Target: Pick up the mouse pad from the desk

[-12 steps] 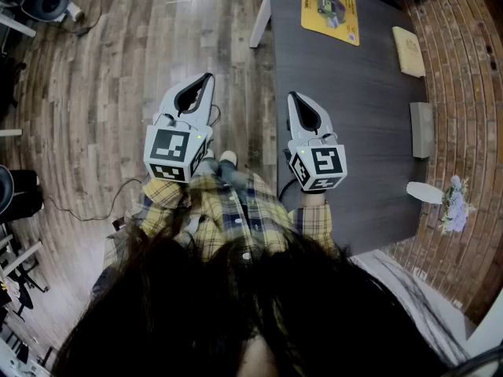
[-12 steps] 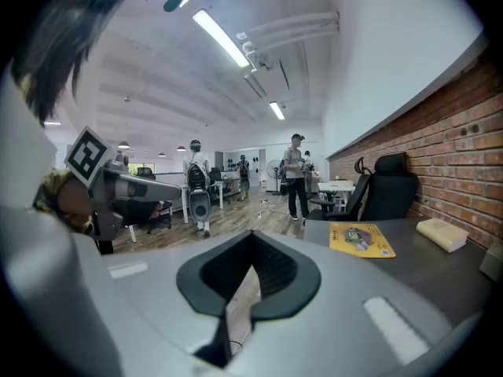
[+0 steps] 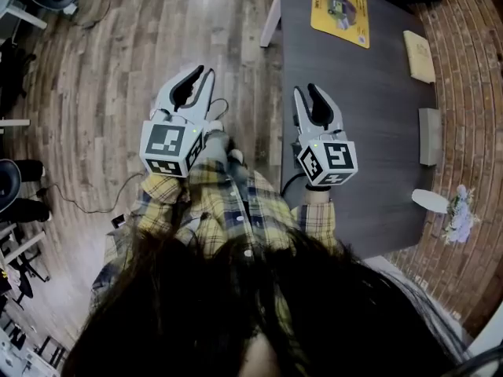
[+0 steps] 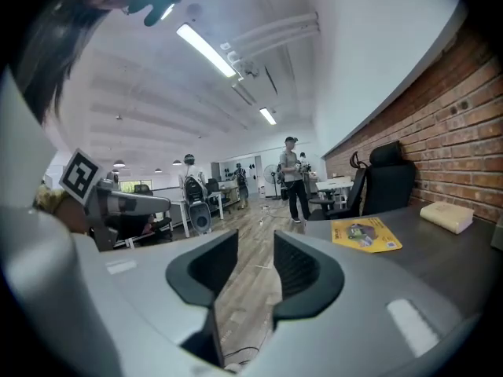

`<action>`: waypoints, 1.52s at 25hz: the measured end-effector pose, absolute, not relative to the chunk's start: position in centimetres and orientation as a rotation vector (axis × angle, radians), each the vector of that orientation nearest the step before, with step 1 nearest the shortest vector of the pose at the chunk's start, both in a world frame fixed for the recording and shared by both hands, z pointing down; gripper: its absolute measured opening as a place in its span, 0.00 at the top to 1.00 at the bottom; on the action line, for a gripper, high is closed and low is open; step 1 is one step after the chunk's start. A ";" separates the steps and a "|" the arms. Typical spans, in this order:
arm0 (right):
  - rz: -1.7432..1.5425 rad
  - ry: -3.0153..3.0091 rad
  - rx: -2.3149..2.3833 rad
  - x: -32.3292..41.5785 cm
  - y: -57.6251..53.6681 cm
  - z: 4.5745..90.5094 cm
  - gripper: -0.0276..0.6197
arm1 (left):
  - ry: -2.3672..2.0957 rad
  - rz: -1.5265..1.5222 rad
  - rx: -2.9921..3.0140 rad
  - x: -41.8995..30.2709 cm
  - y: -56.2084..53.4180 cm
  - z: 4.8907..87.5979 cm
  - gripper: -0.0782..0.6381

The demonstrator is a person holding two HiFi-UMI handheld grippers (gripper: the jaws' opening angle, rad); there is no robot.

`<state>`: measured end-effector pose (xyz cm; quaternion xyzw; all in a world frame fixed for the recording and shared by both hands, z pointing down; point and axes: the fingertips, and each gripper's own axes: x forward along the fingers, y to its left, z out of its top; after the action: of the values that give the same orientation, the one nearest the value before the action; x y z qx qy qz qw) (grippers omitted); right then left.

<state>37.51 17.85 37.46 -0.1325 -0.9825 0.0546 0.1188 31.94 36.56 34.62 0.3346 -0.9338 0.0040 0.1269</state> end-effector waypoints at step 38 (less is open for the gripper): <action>0.220 -2.854 -0.074 5.1 17.6 40.1 0.45 | -2.570 0.081 1.206 -4.0 36.5 38.4 0.40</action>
<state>5.11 17.64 40.11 -0.0256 -0.9871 0.0762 0.1385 -3.98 36.47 38.39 0.4198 -0.8947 0.0281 0.1501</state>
